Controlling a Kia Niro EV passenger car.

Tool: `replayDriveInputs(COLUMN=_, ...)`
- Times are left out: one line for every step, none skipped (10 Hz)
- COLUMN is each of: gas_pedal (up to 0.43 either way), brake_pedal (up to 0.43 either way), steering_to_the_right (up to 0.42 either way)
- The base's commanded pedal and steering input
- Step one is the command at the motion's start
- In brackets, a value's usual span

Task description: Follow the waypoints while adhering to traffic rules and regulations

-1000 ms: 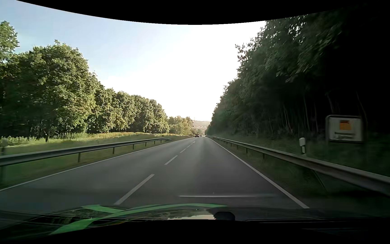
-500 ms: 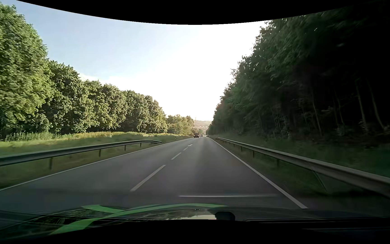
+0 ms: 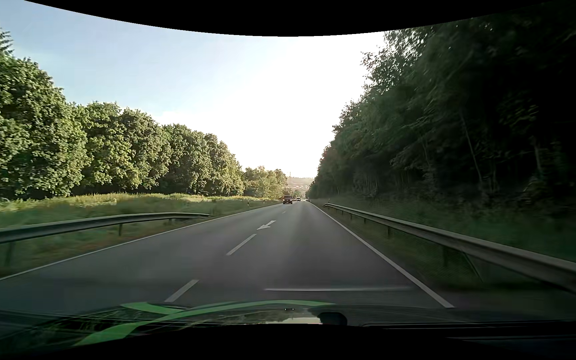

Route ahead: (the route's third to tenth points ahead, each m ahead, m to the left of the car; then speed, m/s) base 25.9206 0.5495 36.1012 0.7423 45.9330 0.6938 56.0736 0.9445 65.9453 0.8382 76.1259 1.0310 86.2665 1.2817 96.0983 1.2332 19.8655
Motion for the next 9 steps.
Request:
replayDriveInputs(gas_pedal=0.138, brake_pedal=0.000, steering_to_the_right=0.001)
replayDriveInputs(gas_pedal=0.138, brake_pedal=0.000, steering_to_the_right=0.002)
replayDriveInputs(gas_pedal=0.157, brake_pedal=0.000, steering_to_the_right=0.002)
replayDriveInputs(gas_pedal=0.157, brake_pedal=0.000, steering_to_the_right=0.002)
replayDriveInputs(gas_pedal=0.157, brake_pedal=0.000, steering_to_the_right=0.002)
replayDriveInputs(gas_pedal=0.157, brake_pedal=0.000, steering_to_the_right=0.002)
replayDriveInputs(gas_pedal=0.157, brake_pedal=0.000, steering_to_the_right=0.001)
replayDriveInputs(gas_pedal=0.150, brake_pedal=0.000, steering_to_the_right=0.001)
replayDriveInputs(gas_pedal=0.150, brake_pedal=0.000, steering_to_the_right=0.001)
